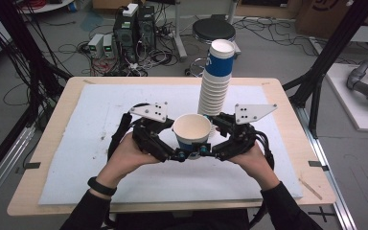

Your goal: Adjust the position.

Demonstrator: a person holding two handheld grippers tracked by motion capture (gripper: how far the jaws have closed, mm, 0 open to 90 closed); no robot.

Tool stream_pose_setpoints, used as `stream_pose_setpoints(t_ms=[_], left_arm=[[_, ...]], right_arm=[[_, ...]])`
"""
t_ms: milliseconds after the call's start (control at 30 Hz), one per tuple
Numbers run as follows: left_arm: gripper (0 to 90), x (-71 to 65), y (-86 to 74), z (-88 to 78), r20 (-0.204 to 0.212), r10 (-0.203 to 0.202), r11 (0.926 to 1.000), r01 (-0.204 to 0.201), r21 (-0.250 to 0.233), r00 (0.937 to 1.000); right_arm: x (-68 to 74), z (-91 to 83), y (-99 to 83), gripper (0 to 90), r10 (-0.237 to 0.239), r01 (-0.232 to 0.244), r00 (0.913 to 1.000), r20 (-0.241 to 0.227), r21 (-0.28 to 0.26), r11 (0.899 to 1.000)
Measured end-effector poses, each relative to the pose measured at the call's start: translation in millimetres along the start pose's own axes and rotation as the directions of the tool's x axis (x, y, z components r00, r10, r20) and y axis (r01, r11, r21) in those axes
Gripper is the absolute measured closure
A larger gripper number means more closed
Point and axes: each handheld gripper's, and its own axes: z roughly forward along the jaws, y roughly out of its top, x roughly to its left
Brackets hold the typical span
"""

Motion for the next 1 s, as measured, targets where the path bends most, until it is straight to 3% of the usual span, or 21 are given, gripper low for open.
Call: stream_pose_setpoints(t_ms=[233,300,367,600,1000], left_arm=[[20.3,-1.0,-0.9,7.9,0.004,-0.003,0.9999,0.003,0.011,1.0],[20.4,-0.9,-1.7,8.9,0.006,-0.009,0.9999,0.009,-0.005,0.9999],[24.4,0.0,-2.2,8.5,0.024,-0.002,1.0,0.002,-0.01,0.9997],[27.0,-1.0,-2.5,8.8,0.014,0.022,0.9998,-0.022,-0.003,0.9997],[27.0,0.2,-3.2,2.9,-0.002,0.02,0.9997,-0.021,-0.009,0.9998]], right_arm=[[1.8,3.4,-0.7,23.6,-0.004,0.004,1.0,-0.005,-0.006,1.0],[2.2,4.1,-0.8,23.6,-0.005,0.005,1.0,-0.006,-0.005,1.0],[2.1,3.9,-0.6,23.5,-0.006,0.006,1.0,-0.002,-0.007,1.0],[1.5,3.0,-0.8,23.0,0.0,0.0,1.0,-0.005,0.001,1.0],[0.0,1.5,-0.4,17.4,0.0,0.0,0.9999,0.012,0.014,1.0]])
